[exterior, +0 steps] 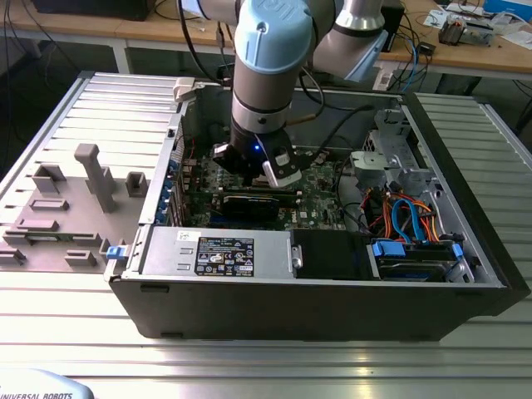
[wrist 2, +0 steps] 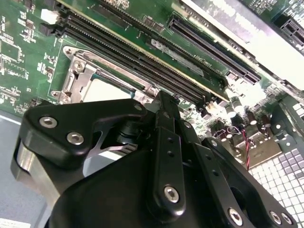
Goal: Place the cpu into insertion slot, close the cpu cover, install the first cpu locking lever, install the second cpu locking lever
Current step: 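Install the second cpu locking lever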
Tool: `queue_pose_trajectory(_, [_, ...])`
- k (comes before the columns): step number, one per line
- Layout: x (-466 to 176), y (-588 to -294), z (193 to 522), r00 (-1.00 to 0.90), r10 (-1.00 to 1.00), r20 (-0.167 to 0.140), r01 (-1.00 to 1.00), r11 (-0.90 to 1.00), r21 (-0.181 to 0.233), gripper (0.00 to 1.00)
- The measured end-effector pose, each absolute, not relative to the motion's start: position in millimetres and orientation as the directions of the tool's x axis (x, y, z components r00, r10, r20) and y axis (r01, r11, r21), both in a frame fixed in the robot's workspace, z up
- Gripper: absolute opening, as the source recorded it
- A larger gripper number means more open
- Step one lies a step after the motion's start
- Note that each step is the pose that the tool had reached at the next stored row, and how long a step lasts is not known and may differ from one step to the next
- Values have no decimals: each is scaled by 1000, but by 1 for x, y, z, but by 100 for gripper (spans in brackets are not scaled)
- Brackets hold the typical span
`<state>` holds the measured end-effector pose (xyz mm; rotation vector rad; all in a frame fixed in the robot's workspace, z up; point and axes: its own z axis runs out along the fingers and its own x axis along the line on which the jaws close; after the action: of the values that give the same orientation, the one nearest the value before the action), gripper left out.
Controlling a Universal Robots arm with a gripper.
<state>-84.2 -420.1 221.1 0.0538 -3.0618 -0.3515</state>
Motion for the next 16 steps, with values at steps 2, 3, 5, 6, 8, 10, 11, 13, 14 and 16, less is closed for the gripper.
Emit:
queue_pose_trajectory(2, [-84, -421, 221, -998, -42, 52, -29, 973, 227, 11])
queue_pose_trajectory(3, [-84, -422, 220, -998, -41, 51, -29, 973, 227, 11])
queue_pose_trajectory(5, [-84, -424, 217, -998, -40, 51, -28, 973, 229, 11])
queue_pose_trajectory(6, [-84, -424, 216, -998, -40, 50, -28, 972, 231, 11])
queue_pose_trajectory(8, [-84, -425, 214, -998, -41, 50, -28, 969, 247, 11])
queue_pose_trajectory(10, [-84, -425, 212, -998, -42, 49, -28, 965, 261, 11])
queue_pose_trajectory(11, [-84, -425, 211, -998, -42, 49, -28, 964, 263, 11])
queue_pose_trajectory(13, [-85, -425, 207, -998, -42, 49, -28, 964, 264, 11])
queue_pose_trajectory(14, [-85, -425, 205, -998, -42, 49, -28, 964, 265, 11])
queue_pose_trajectory(16, [-86, -425, 203, -998, -42, 49, -27, 962, 271, 11])
